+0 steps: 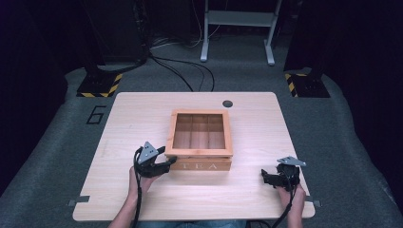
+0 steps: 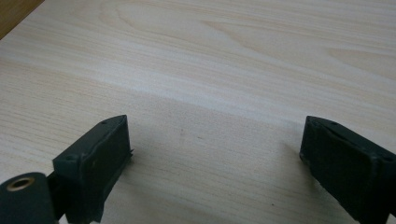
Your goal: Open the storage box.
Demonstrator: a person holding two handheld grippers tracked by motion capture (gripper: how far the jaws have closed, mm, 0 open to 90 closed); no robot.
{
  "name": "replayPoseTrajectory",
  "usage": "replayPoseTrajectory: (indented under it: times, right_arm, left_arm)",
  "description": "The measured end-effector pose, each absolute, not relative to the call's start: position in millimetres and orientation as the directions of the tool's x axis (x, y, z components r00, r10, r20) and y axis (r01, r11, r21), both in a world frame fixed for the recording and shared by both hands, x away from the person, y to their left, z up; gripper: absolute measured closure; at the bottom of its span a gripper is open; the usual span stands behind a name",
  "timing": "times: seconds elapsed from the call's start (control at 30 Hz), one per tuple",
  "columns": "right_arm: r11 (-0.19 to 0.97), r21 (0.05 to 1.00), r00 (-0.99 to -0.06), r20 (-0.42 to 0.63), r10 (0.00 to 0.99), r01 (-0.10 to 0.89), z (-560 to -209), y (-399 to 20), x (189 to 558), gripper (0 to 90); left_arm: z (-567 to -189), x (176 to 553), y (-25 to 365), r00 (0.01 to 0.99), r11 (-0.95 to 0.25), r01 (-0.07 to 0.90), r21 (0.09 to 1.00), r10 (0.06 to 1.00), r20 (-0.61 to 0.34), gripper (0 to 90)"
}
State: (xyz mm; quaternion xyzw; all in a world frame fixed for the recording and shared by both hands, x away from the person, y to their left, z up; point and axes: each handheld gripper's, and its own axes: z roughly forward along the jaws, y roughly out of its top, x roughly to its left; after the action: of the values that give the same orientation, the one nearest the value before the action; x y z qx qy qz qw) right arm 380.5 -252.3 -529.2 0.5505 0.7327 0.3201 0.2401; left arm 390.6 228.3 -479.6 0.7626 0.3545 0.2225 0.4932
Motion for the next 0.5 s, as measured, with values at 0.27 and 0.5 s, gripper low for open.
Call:
replayPoseTrajectory:
  times: [0.27,0.5]
  right_arm:
    - [0.189,0.733,-0.278,0.001,0.960,0.653,-529,-252,380,8.2]
    - [0.189,0.733,-0.279,0.001,0.960,0.653,-529,-252,380,8.2]
  left_arm:
    - [-470,395,228,0.637,-0.254,0.308,0.917,0.771,-0.001,35.6]
    - [-464,401,225,0.623,-0.251,0.286,0.925,0.782,0.020,32.6]
